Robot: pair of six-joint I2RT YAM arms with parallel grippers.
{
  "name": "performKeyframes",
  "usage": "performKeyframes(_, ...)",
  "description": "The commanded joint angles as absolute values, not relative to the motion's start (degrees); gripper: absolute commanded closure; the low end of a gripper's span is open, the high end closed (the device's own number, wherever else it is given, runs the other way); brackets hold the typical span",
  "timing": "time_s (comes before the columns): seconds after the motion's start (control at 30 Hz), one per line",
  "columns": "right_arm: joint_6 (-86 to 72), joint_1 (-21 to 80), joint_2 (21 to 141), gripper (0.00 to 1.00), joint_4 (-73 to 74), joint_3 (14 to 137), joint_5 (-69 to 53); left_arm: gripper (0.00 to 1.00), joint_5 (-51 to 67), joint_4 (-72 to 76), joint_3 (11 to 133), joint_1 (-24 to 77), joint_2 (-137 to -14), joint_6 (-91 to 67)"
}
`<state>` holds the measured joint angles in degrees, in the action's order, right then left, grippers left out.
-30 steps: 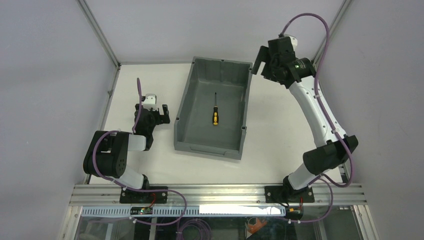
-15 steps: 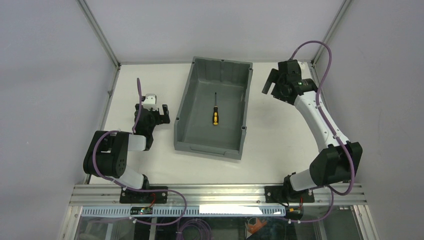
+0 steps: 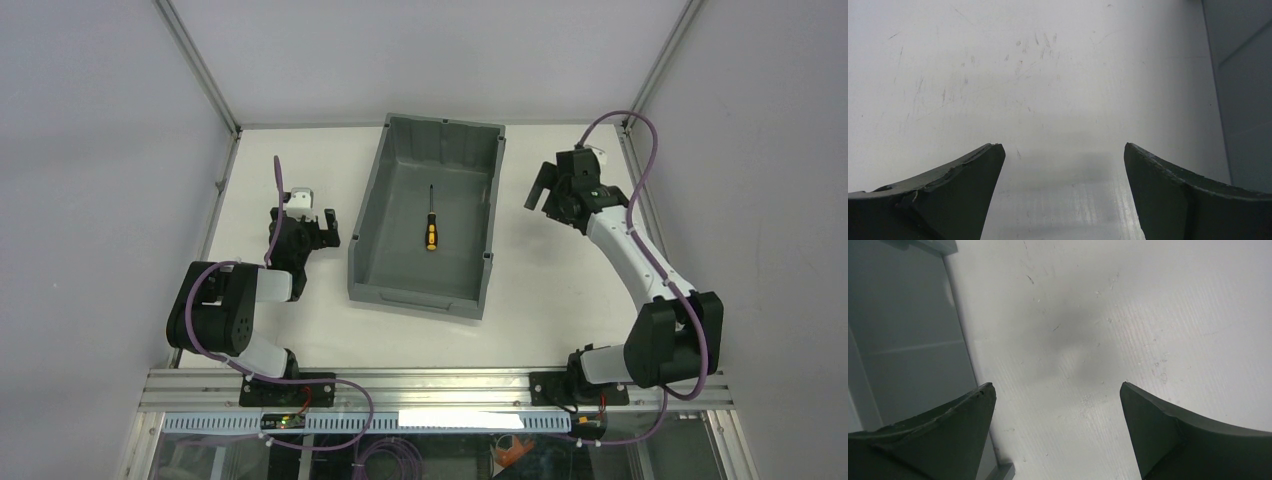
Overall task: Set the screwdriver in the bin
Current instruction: Reset both arms
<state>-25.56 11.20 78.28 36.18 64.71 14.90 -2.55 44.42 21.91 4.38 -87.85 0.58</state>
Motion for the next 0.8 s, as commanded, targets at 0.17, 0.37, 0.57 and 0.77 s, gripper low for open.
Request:
performKeyframes(0.17,-25.2,10.66,75.92,0.01,28.48,59.08,13.62,0.01,-1.67,46.04,21.97,3.78,-86.2,0.17)
performKeyframes(0.37,-24.99,10.59,76.37,0.01,27.78,58.18,13.18,0.01,-1.67,46.04,21.97,3.78,-86.17,0.15)
performKeyframes(0.57,-24.94,10.63,76.61,0.01,27.52,58.25,12.94,0.01,-1.67,45.98,21.97,3.78,-86.22,0.16)
performKeyframes(0.77,-24.78,10.63,76.79,0.01,27.7,58.53,12.57,0.01,-1.67,46.03,21.97,3.78,-86.22,0.13)
